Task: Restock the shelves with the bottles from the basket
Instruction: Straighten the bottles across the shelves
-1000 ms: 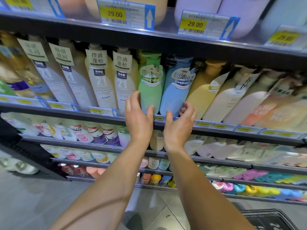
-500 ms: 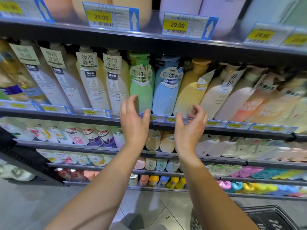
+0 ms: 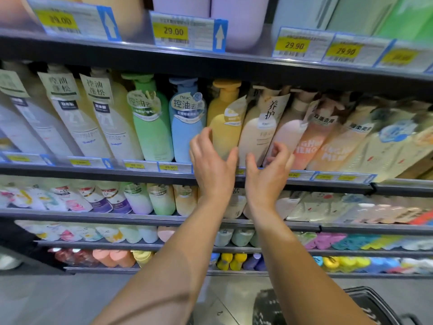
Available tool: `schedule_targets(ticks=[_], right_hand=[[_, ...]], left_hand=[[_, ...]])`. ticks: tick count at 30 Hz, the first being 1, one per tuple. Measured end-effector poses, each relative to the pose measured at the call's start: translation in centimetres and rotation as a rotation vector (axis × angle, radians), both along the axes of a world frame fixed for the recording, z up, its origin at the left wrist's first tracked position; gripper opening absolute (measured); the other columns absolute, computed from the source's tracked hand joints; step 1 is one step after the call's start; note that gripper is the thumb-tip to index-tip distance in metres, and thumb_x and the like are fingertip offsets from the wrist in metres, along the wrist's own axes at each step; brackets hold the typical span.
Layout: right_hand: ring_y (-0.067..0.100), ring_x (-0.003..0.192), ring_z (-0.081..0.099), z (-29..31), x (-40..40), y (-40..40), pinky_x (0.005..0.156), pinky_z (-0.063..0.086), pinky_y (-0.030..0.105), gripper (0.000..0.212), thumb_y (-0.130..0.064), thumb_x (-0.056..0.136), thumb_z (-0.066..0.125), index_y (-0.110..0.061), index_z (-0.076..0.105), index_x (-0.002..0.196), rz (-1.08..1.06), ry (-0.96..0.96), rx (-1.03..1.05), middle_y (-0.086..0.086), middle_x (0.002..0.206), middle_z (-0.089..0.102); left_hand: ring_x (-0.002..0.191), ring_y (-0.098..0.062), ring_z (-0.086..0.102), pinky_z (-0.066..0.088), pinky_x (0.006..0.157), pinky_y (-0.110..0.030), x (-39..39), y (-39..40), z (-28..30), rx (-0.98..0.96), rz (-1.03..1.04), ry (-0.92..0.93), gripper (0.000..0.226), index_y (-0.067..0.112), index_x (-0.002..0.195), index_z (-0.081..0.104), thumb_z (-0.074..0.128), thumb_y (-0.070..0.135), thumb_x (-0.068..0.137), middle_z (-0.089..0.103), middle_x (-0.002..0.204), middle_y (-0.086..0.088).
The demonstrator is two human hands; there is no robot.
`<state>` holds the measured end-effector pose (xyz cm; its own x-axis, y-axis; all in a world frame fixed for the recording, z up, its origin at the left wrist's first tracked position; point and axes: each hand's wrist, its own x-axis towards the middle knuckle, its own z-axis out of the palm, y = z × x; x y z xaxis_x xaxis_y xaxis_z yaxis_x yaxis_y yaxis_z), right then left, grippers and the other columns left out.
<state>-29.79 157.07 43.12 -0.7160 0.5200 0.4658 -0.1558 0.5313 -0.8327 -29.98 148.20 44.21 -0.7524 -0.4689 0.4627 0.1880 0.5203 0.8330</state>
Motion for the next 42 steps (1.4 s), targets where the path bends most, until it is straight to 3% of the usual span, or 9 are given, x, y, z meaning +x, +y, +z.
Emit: schedule_targets(ticks=[7, 15, 19, 23, 26, 31, 38, 42], right_hand=[[0.014, 0.086, 0.052, -0.4, 0.1, 0.5, 0.074, 0.038, 0.019, 0.055, -0.023, 0.078, 0.078, -0.01, 0.052, 0.125, 0.098, 0.016, 0.012, -0.001, 0.113, 0.048], [0.002, 0.075, 0.042, -0.9, 0.5, 1.5, 0.067, 0.033, 0.014, 0.054, -0.018, 0.078, 0.077, -0.008, 0.052, 0.124, 0.15, 0.035, -0.016, 0.001, 0.114, 0.047], [0.004, 0.071, 0.043, -0.7, 0.7, 1.8, 0.068, 0.033, 0.012, 0.053, -0.019, 0.078, 0.077, -0.008, 0.052, 0.123, 0.156, 0.033, -0.039, 0.004, 0.115, 0.048], [0.008, 0.074, 0.047, -0.3, 0.9, 1.8, 0.068, 0.032, 0.013, 0.053, -0.02, 0.079, 0.076, -0.008, 0.051, 0.124, 0.156, 0.02, -0.027, 0.007, 0.116, 0.049], [0.013, 0.075, 0.049, 0.0, 0.9, 1.7, 0.069, 0.034, 0.015, 0.052, -0.02, 0.079, 0.076, -0.009, 0.052, 0.124, 0.154, 0.013, -0.013, 0.004, 0.113, 0.048], [0.012, 0.074, 0.05, -0.1, 1.0, 1.5, 0.069, 0.038, 0.018, 0.053, -0.021, 0.079, 0.075, -0.011, 0.051, 0.126, 0.171, 0.006, 0.004, -0.003, 0.114, 0.045], [0.013, 0.08, 0.051, 0.1, 0.6, 1.2, 0.071, 0.033, 0.013, 0.055, -0.02, 0.079, 0.075, -0.009, 0.05, 0.127, 0.169, 0.015, 0.027, 0.005, 0.117, 0.049], [0.022, 0.102, 0.056, 0.5, 0.3, 0.7, 0.083, 0.047, 0.03, 0.059, -0.021, 0.081, 0.075, -0.011, 0.048, 0.133, 0.153, -0.01, 0.067, 0.005, 0.122, 0.049]], left_hand=[[0.118, -0.027, 0.043, 0.041, 0.101, -0.043, -1.1, 1.9, -0.2, 0.023, 0.183, 0.003, 0.078, 0.015, 0.138, 0.044, 0.084, 0.028, 0.072, 0.048, 0.128, -0.008], [0.117, -0.025, 0.049, 0.041, 0.099, -0.037, -0.6, 0.8, -0.9, -0.053, 0.138, -0.05, 0.073, 0.016, 0.15, 0.037, 0.073, 0.027, 0.087, 0.046, 0.128, -0.007], [0.12, -0.028, 0.049, 0.043, 0.101, -0.045, -0.2, 0.6, -0.8, -0.073, 0.143, -0.054, 0.063, 0.015, 0.148, 0.041, 0.067, 0.023, 0.092, 0.051, 0.129, -0.009], [0.12, -0.027, 0.051, 0.045, 0.1, -0.045, 0.2, 0.6, -0.6, -0.047, 0.152, -0.034, 0.057, 0.014, 0.145, 0.044, 0.064, 0.018, 0.092, 0.052, 0.131, -0.008], [0.121, -0.026, 0.049, 0.045, 0.099, -0.039, -0.1, 1.0, 0.1, -0.063, 0.125, -0.014, 0.073, 0.013, 0.145, 0.038, 0.075, 0.028, 0.084, 0.046, 0.131, -0.009], [0.122, -0.029, 0.043, 0.044, 0.098, -0.046, -1.2, 1.5, 1.0, -0.067, 0.194, -0.046, 0.083, 0.013, 0.142, 0.038, 0.082, 0.034, 0.075, 0.046, 0.13, -0.009], [0.122, -0.029, 0.045, 0.043, 0.1, -0.042, -1.0, 0.9, 0.5, -0.113, 0.159, -0.059, 0.078, 0.01, 0.149, 0.035, 0.075, 0.03, 0.085, 0.046, 0.131, -0.009], [0.122, -0.027, 0.046, 0.043, 0.098, -0.039, -0.6, 0.8, 0.6, -0.122, 0.136, -0.042, 0.076, 0.014, 0.151, 0.032, 0.072, 0.028, 0.088, 0.044, 0.132, -0.008]])
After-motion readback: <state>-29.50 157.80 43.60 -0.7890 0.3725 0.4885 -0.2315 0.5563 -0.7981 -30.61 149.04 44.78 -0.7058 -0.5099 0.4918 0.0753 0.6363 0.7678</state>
